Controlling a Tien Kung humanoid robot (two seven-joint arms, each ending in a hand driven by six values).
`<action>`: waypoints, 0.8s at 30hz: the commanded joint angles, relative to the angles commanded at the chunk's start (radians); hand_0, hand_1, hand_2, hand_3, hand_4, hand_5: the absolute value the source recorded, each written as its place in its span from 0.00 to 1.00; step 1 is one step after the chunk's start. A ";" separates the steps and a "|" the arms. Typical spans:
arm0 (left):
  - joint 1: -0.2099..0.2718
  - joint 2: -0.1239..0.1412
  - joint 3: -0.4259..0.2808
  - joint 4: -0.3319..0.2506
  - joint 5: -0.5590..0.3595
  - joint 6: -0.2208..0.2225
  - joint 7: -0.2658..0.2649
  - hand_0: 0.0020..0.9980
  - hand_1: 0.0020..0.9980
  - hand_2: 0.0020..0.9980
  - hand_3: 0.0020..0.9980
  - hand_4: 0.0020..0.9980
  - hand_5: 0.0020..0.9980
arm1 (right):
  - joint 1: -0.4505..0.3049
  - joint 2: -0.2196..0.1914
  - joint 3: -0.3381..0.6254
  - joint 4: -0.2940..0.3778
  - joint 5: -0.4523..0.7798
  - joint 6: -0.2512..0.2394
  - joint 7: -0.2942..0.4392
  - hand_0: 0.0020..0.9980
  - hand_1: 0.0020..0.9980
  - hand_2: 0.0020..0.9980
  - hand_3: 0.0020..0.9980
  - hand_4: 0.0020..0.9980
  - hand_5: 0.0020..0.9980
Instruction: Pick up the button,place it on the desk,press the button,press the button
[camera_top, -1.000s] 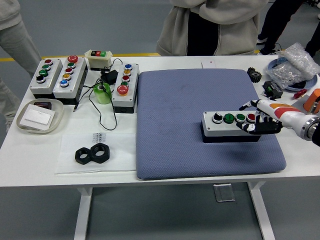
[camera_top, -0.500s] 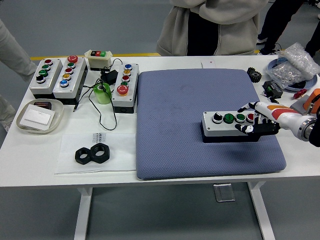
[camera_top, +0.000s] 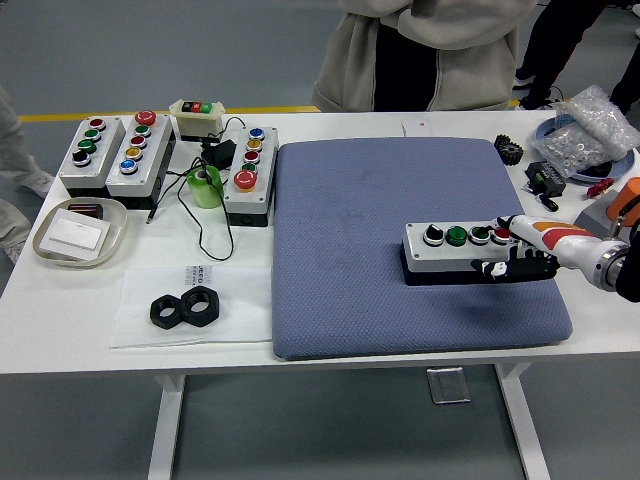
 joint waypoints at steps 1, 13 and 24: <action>0.000 0.000 0.001 0.000 -0.001 0.000 0.000 0.70 0.83 0.89 0.83 0.64 1.00 | 0.001 0.003 -0.001 -0.004 -0.003 0.000 -0.001 0.24 0.18 0.29 0.84 0.72 0.75; 0.007 0.000 -0.012 0.001 0.017 0.002 0.005 0.70 0.83 0.89 0.83 0.64 1.00 | -0.010 -0.009 -0.006 0.007 0.000 0.013 -0.007 0.24 0.19 0.29 0.84 0.72 0.75; 0.018 -0.001 -0.026 0.001 0.036 0.004 0.011 0.70 0.83 0.90 0.83 0.64 1.00 | -0.023 -0.030 0.097 0.063 0.001 -0.016 0.002 0.24 0.19 0.29 0.84 0.72 0.75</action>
